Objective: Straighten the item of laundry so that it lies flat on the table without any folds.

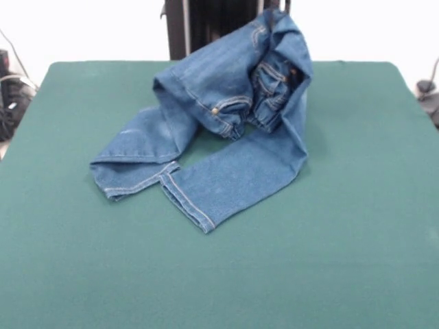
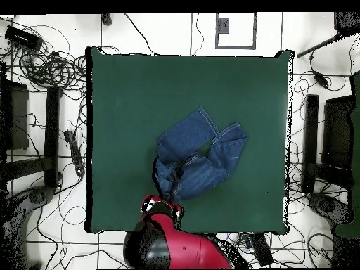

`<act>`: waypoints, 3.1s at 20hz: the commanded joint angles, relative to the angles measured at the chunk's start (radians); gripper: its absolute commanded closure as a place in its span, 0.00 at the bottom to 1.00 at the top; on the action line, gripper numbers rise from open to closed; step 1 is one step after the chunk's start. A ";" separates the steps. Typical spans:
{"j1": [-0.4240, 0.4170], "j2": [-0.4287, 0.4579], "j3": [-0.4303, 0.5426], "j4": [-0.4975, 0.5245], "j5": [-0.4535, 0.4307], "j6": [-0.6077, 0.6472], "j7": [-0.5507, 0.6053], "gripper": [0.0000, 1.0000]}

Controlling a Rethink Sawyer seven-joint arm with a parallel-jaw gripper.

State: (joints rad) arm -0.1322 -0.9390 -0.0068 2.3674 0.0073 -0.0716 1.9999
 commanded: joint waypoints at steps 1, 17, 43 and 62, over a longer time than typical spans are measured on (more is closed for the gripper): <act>0.035 0.095 0.009 0.032 0.118 -0.055 0.295 0.00; 0.113 0.003 -0.161 -0.360 0.116 0.526 0.106 0.00; -0.060 0.101 0.031 -0.541 -0.016 0.595 -0.010 0.00; -0.076 0.270 0.065 -0.629 -0.037 0.474 0.028 0.00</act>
State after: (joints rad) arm -0.2130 -0.7339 -0.0641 1.7635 -0.0016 0.4393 1.9999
